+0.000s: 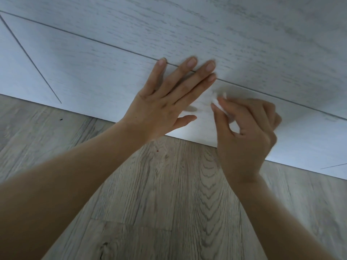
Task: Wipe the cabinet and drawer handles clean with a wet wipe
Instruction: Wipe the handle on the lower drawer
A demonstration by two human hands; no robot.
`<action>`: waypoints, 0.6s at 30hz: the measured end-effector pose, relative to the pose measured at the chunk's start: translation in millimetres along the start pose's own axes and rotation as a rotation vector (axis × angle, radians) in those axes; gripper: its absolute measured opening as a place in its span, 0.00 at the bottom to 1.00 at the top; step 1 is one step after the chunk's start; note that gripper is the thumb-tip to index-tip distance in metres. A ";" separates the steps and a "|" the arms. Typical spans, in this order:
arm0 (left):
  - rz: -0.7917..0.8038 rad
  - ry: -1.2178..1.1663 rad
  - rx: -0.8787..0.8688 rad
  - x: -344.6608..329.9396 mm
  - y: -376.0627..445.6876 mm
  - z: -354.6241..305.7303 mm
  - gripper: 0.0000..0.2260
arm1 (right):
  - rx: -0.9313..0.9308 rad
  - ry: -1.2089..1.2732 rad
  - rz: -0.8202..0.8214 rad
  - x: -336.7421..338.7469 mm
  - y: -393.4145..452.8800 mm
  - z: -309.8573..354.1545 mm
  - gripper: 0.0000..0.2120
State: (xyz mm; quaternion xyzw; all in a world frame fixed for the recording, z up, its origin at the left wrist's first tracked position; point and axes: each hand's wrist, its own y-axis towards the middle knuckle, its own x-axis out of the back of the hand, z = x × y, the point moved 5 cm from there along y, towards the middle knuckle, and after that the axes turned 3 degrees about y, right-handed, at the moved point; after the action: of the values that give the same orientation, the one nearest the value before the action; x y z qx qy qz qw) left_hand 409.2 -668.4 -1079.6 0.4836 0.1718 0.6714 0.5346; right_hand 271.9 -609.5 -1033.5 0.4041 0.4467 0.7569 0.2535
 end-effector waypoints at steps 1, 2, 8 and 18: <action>0.000 -0.004 0.009 0.2 0.2 -0.5 0.37 | -0.001 0.002 -0.002 -5.5 1.3 2.5 0.02; 0.004 -0.010 0.019 0.2 0.2 -0.5 0.38 | -0.011 0.011 -0.003 -9.0 1.4 3.6 0.03; 0.024 0.007 -0.010 2.0 -1.1 -0.2 0.36 | -0.010 0.063 0.028 2.4 -6.4 -5.0 0.01; 0.065 0.054 -0.037 8.5 -1.3 2.8 0.34 | -0.251 0.018 -0.055 44.7 -17.5 -43.4 0.06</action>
State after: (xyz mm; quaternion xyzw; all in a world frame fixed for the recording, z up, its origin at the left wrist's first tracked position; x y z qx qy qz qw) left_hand 412.6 -661.2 -1075.3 0.4604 0.1580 0.7044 0.5166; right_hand 211.6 -588.4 -1043.7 0.3501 0.3615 0.8033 0.3186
